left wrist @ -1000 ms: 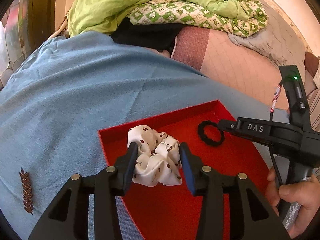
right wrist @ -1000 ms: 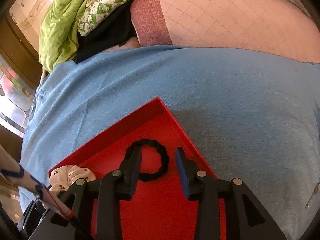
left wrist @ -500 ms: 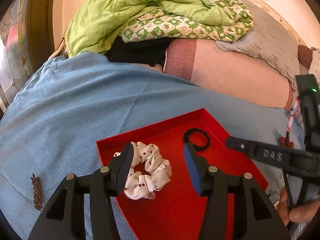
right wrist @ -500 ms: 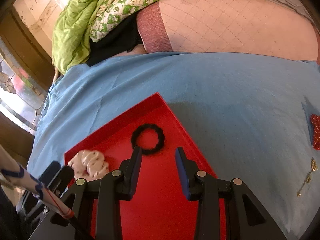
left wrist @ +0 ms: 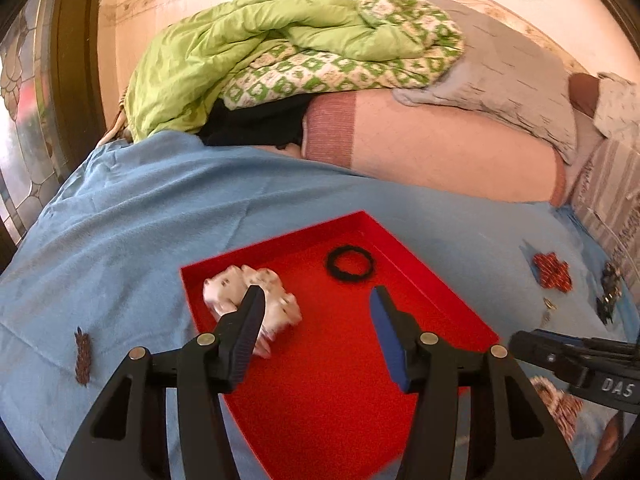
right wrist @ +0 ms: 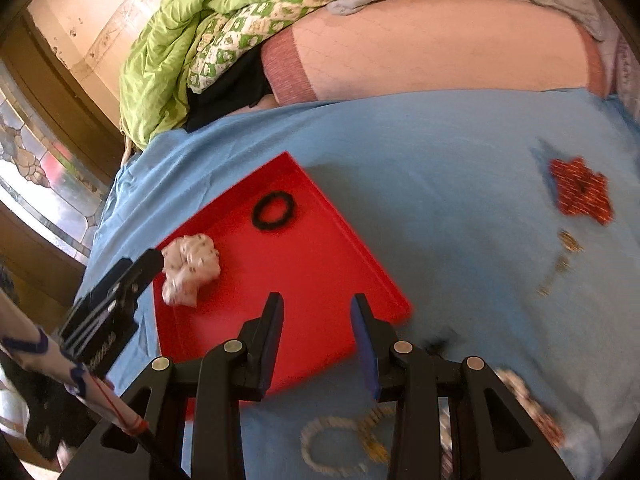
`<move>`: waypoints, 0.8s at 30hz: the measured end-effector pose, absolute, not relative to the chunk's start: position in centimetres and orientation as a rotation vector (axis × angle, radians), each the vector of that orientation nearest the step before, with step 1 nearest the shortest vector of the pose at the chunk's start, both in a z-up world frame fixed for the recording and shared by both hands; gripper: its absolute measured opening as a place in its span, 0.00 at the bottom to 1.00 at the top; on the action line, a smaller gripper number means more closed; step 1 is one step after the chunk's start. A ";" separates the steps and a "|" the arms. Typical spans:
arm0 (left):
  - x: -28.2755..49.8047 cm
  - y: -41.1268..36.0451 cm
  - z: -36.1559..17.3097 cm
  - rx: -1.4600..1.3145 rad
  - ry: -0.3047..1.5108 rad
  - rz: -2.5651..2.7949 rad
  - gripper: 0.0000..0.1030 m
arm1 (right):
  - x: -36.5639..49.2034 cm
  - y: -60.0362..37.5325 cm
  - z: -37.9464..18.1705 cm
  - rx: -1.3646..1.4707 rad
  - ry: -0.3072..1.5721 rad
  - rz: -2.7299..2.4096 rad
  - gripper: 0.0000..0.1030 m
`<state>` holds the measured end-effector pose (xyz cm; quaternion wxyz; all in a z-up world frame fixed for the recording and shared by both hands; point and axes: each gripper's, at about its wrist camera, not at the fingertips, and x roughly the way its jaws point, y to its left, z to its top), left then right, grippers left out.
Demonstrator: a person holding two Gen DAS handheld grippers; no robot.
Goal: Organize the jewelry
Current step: 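Move the left tool back to the pearl bracelet while the right tool reaches the plaid scrunchie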
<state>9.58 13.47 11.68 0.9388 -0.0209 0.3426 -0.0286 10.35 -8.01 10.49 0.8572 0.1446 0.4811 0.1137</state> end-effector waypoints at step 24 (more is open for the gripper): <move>0.3 7.1 3.9 -0.030 0.994 -0.280 0.58 | 0.1 -23.5 5.5 0.555 0.993 0.124 0.51</move>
